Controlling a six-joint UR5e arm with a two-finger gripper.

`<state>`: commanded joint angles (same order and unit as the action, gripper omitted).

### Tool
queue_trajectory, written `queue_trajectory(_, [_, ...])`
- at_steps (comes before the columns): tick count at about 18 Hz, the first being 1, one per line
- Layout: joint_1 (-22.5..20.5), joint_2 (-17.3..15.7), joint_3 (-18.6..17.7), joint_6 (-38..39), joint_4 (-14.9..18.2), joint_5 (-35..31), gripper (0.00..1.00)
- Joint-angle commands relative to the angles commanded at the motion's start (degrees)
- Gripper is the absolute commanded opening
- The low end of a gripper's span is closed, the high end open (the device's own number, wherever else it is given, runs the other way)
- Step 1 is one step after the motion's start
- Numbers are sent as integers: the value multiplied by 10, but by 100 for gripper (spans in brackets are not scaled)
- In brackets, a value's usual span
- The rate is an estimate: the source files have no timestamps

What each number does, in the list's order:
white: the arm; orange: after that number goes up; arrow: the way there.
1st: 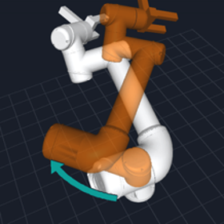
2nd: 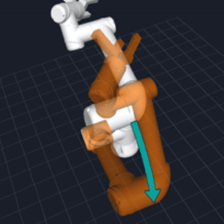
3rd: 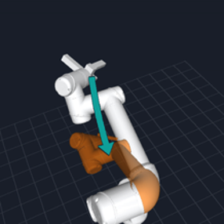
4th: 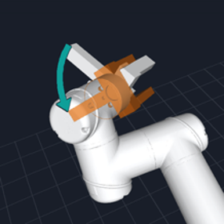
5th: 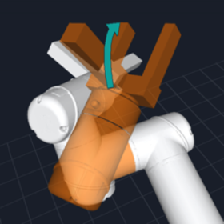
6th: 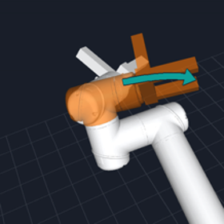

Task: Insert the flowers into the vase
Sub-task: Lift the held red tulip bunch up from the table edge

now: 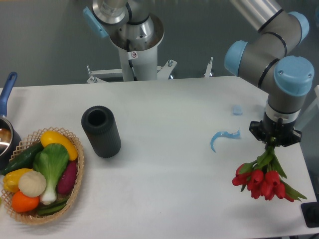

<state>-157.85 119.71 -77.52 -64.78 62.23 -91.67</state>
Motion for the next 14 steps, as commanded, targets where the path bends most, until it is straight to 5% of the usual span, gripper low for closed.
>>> queue_trajectory(8, [20, -35, -25, 1, -7, 22, 0])
queue_trajectory(14, [42, -101, -89, 5, -89, 154, 0])
